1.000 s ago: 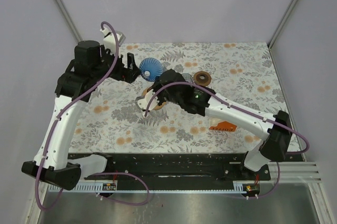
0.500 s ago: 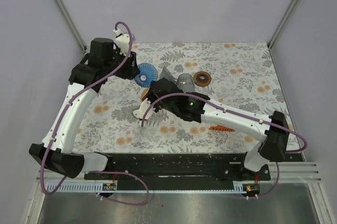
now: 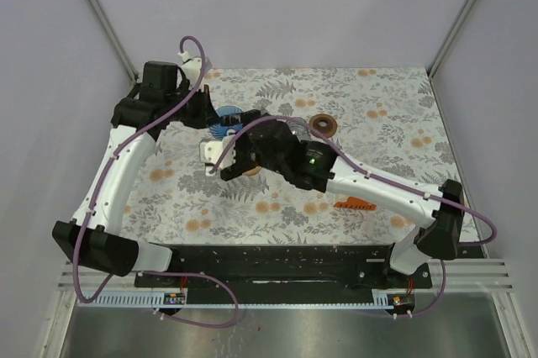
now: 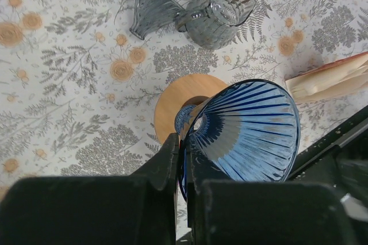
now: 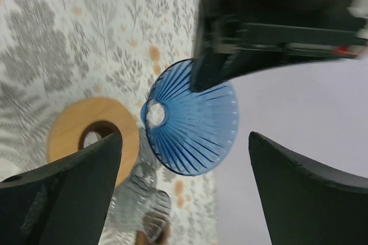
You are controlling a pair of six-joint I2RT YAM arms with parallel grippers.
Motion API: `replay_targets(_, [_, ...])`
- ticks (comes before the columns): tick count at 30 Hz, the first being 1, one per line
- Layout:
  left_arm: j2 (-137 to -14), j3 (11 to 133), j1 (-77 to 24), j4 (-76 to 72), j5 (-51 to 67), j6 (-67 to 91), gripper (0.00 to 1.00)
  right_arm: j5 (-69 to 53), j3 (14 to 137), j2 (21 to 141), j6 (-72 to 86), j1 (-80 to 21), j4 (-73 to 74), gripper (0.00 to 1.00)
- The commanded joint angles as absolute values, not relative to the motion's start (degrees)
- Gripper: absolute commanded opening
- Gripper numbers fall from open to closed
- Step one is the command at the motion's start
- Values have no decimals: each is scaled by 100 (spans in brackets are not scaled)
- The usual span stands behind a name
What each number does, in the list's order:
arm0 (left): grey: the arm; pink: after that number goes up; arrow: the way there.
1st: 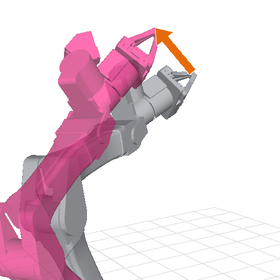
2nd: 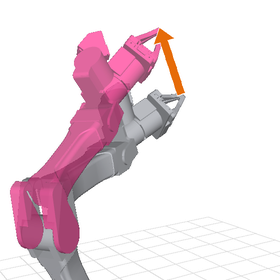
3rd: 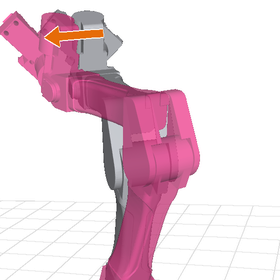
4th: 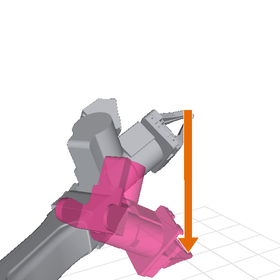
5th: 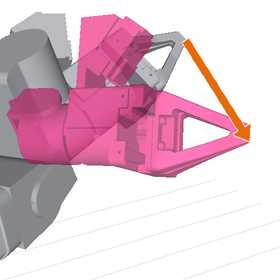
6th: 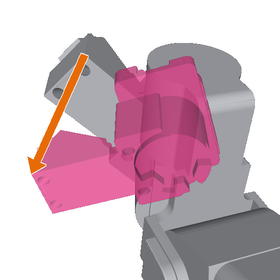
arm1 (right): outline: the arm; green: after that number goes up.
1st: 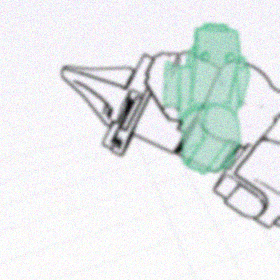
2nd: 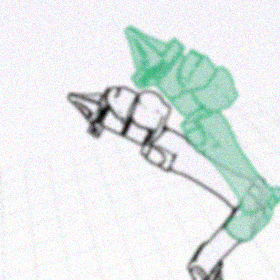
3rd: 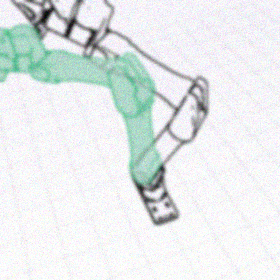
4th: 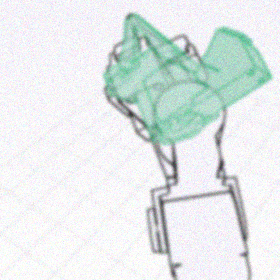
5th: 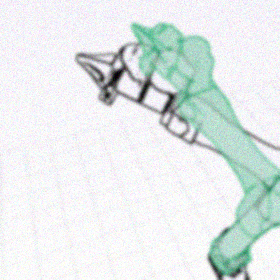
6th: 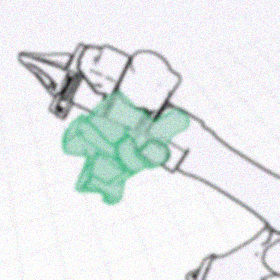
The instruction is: Place the coffee filter in the dripper
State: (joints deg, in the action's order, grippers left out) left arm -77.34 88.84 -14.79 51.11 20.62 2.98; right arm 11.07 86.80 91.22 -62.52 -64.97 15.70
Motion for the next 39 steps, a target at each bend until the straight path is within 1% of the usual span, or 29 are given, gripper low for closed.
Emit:
replay_targets(1, [-7778, 8719, -1134, 4922, 2751, 922, 0, 282, 9946, 8709, -3248, -6311, 2063, 99])
replay_targets(5, [-7629, 8456, -1142, 4790, 2839, 1177, 0, -367, 10870, 9105, -1122, -5566, 2978, 94])
replay_targets(7, [-7577, 8367, -1143, 4816, 2848, 1239, 0, -623, 11056, 9254, -198, -5100, 3199, 93])
replay_targets(8, [-7550, 8324, -1151, 4825, 2830, 1257, 0, -528, 11091, 9333, 120, -4976, 3269, 93])
replay_targets(10, [-7497, 8245, -1178, 4834, 2821, 1309, 0, -300, 11170, 9491, 255, -4940, 3462, 92])
replay_targets(12, [-7462, 8200, -1195, 4817, 2847, 1379, 0, -622, 11337, 9737, 430, -4931, 3690, 91])
replay_targets(14, [-7444, 8148, -1204, 4764, 2979, 1467, 0, -791, 11478, 9931, 623, -4896, 3901, 86])
replay_targets(17, [-7418, 8060, -1222, 4694, 3050, 1520, 0, -686, 11505, 10133, 729, -4878, 4095, 81])
replay_targets(20, [-7462, 8042, -1230, 4658, 3093, 1564, 0, -449, 11426, 10300, 677, -4834, 4227, 70])
replay_targets(23, [-7514, 8025, -1230, 4650, 3208, 1582, 0, -641, 11303, 10397, 738, -4720, 4254, 55])
replay_targets(27, [-7602, 7981, -1230, 4614, 3225, 1599, 0, -914, 11215, 10476, 861, -4614, 4210, 29])
replay_targets(28, [-7611, 7963, -1230, 4588, 3226, 1617, 0, -923, 11189, 10485, 861, -4614, 4193, 20])
replay_targets(31, [-7673, 7797, -1274, 4483, 3234, 1687, 0, -792, 11110, 10538, 879, -4605, 4227, 5])
replay_targets(33, [-7681, 7717, -1335, 4412, 3173, 1696, 0, -747, 11066, 10573, 888, -4597, 4263, 0])
replay_targets(39, [-7945, 7831, -1459, 4430, 3023, 1635, 0, -1098, 10881, 10731, 1046, -4351, 4149, 0])
